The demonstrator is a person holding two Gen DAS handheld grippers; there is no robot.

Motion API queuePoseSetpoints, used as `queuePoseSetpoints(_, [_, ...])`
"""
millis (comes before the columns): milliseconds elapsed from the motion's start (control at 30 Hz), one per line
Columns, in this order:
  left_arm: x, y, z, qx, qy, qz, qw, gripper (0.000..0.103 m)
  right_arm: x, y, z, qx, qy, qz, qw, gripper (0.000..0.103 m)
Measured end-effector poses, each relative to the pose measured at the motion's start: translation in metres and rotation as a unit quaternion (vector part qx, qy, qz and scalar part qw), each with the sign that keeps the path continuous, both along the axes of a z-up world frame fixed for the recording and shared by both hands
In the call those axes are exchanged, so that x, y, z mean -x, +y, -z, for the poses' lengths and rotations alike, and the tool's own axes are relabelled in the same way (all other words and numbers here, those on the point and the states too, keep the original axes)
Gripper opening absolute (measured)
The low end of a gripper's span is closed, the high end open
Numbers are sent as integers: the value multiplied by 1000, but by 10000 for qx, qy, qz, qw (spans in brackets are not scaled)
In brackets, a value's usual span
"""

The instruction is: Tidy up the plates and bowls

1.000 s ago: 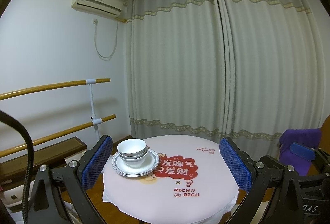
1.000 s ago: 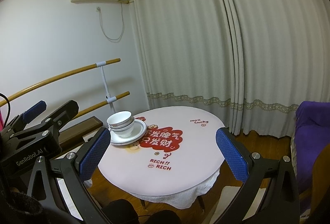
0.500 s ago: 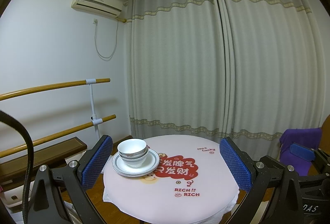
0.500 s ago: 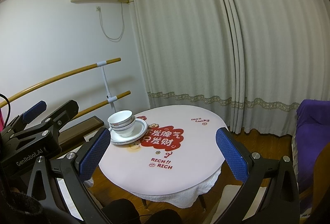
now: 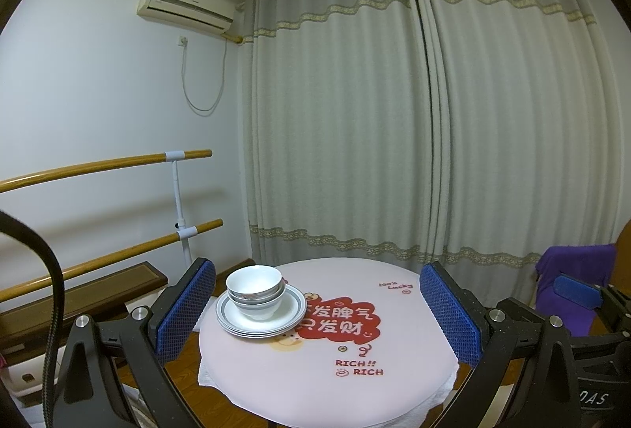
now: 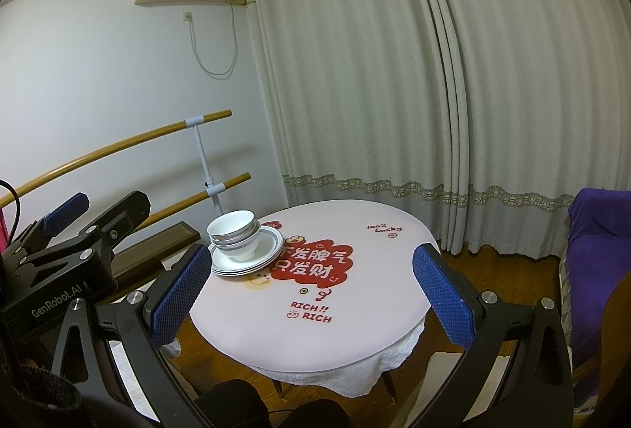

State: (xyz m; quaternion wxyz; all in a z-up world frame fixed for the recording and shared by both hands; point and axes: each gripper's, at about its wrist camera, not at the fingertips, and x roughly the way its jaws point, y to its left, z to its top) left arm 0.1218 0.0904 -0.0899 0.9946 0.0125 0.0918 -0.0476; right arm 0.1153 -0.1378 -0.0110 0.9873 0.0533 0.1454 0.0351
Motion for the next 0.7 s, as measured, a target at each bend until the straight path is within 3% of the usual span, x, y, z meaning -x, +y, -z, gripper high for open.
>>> queuePoseSetpoints(700, [-1,-2,1,16,20,-28,10000,102,0,5,1,-6,35,7,10000,103])
